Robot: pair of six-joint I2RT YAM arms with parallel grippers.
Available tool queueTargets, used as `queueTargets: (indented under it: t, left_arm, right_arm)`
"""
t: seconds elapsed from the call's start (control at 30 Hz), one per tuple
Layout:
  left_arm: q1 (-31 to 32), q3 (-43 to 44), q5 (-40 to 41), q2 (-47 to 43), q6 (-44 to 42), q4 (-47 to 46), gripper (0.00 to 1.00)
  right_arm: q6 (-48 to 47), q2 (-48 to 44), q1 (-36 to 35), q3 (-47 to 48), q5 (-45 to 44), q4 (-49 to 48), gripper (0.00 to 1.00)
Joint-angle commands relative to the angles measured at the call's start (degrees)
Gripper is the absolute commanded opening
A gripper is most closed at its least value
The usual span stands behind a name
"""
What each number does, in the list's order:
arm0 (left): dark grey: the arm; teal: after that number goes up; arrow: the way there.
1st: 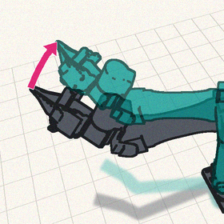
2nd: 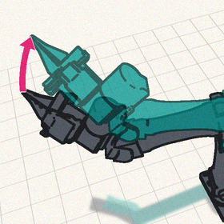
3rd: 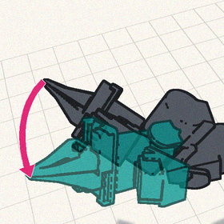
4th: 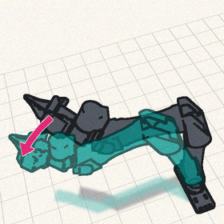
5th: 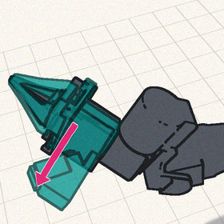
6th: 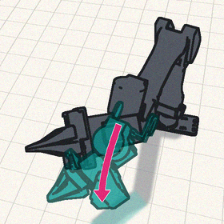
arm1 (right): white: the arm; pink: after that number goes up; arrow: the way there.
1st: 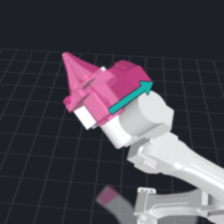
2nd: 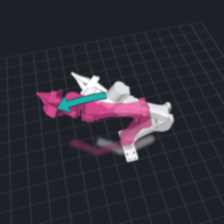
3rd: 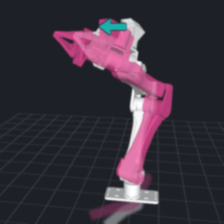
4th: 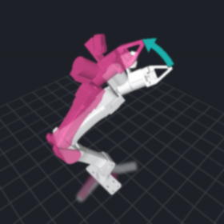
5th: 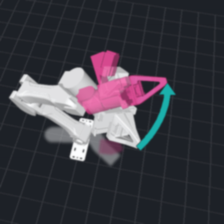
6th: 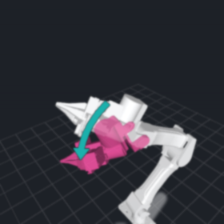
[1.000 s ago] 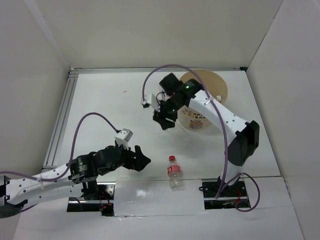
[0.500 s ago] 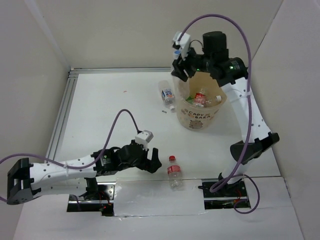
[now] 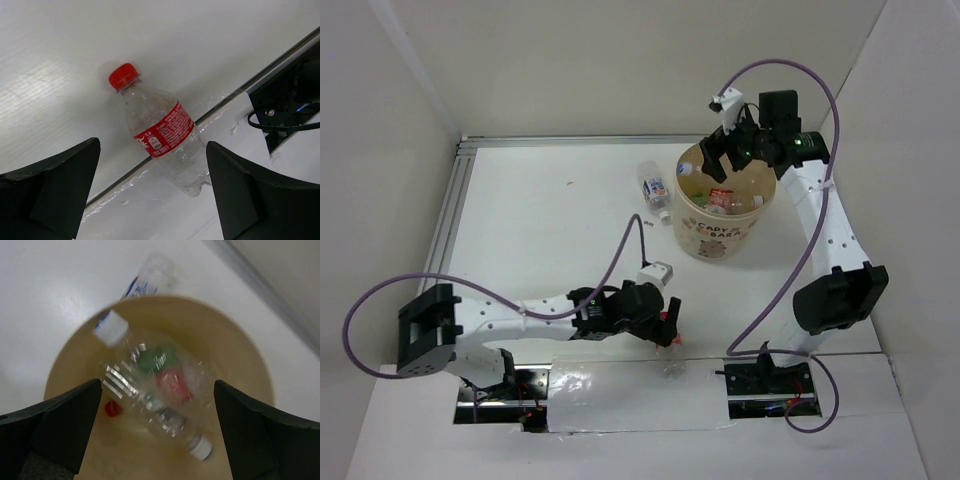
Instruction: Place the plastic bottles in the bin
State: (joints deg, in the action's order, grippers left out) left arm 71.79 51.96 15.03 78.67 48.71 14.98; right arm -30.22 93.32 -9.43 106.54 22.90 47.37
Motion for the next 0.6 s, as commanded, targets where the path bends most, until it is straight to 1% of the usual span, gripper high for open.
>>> queueTargets:
  t: [0.0, 0.07, 0.1, 0.13, 0.17, 0.2, 0.23, 0.27, 0.33, 0.4, 0.43, 0.47, 0.5, 0.57]
  left_arm:
    - [2.12, 4.45, 0.62, 5.51, 3.85, 3.65, 1.0]
    - [2.65, 6.64, 0.79, 8.41, 4.37, 4.43, 1.0]
    - [2.65, 10.4, 0.79, 10.25, 6.64, 7.14, 1.0]
    - [3.26, 12.35, 1.4, 14.45, 7.53, 9.34, 1.0]
    - [3.27, 14.46, 2.1, 16.75, 9.02, 15.37, 1.0]
    - [3.27, 16.39, 2.11, 18.86, 11.99, 17.86, 1.0]
    - [3.27, 18.94, 1.59, 20.8, 12.98, 19.72, 1.0]
    - [3.27, 19.75, 0.63, 23.95, 12.99, 20.78, 1.0]
    - [3.8, 21.06, -1.66, 26.26, 13.51, 21.31, 1.0]
    - [3.8, 21.6, -1.67, 28.71, 13.52, 21.32, 1.0]
    - [3.8, 22.38, -1.67, 29.34, 13.52, 21.92, 0.97]
    - [3.8, 23.0, -1.67, 29.87, 13.52, 22.98, 0.85]
    - [3.8, 23.01, -1.67, 29.87, 13.52, 22.99, 0.76]
    - [3.8, 22.3, -1.15, 29.09, 14.22, 22.99, 0.51]
  right_arm:
    - [3.75, -7.0, 2.39, -6.42, 3.82, -1.05, 1.0]
    - [4.28, -10.43, 2.4, -9.76, 4.35, -1.58, 1.0]
    - [4.29, -11.48, 3.1, -12.65, 5.13, -1.58, 1.0]
    - [4.81, -12.54, 3.8, -13.81, 5.66, -2.28, 1.0]
    - [4.82, -14.29, 3.81, -14.77, 5.67, -2.29, 1.0]
    - [4.82, -15.09, 4.5, -16.09, 5.67, -2.29, 1.0]
    - [4.82, -15.7, 5.29, -16.62, 6.37, -2.29, 1.0]
    - [4.82, -16.23, 5.82, -17.15, 7.16, -2.29, 1.0]
    - [4.82, -17.12, 6.88, -18.55, 8.3, -2.29, 1.0]
    - [5.43, -17.73, 7.67, -19.09, 9.7, -2.29, 1.0]
    - [5.43, -18.43, 8.37, -19.87, 9.71, -2.29, 1.0]
    - [5.43, -18.44, 8.9, -19.88, 10.41, -2.29, 1.0]
    - [5.43, -19.13, 8.9, -20.58, 10.42, -2.29, 1.0]
    - [5.43, -19.66, 9.43, -21.19, 10.42, -2.29, 1.0]
